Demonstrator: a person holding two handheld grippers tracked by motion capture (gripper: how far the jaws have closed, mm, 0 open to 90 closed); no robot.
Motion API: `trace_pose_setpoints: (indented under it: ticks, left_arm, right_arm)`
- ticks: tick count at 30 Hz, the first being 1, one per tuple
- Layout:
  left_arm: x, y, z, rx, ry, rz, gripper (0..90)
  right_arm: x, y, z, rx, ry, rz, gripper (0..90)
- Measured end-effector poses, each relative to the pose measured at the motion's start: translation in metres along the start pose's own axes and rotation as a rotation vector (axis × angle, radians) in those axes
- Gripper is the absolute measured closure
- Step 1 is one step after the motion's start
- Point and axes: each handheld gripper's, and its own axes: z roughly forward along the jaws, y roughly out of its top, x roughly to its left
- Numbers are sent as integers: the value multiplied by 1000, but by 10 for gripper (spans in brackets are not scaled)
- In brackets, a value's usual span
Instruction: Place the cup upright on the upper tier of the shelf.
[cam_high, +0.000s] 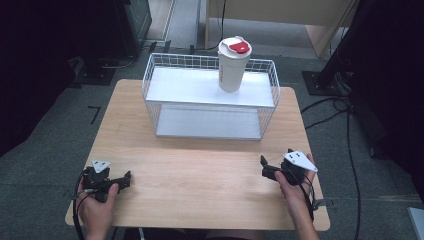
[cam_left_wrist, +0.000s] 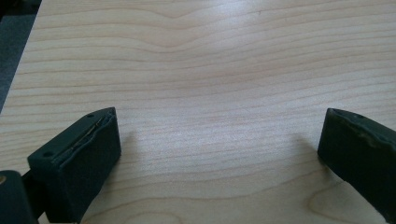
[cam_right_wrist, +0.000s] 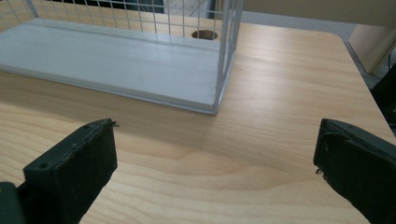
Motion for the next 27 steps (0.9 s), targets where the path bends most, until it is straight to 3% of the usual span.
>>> trace_pose_setpoints:
  ticks: [21,27]
  left_arm:
    - [0,0,0,0,0,0,0]
    - [0,0,0,0,0,0,0]
  right_arm:
    - [-39,-41,-21,92,-90,34,0]
    - [-48,-51,-27,138,-92,45,0]
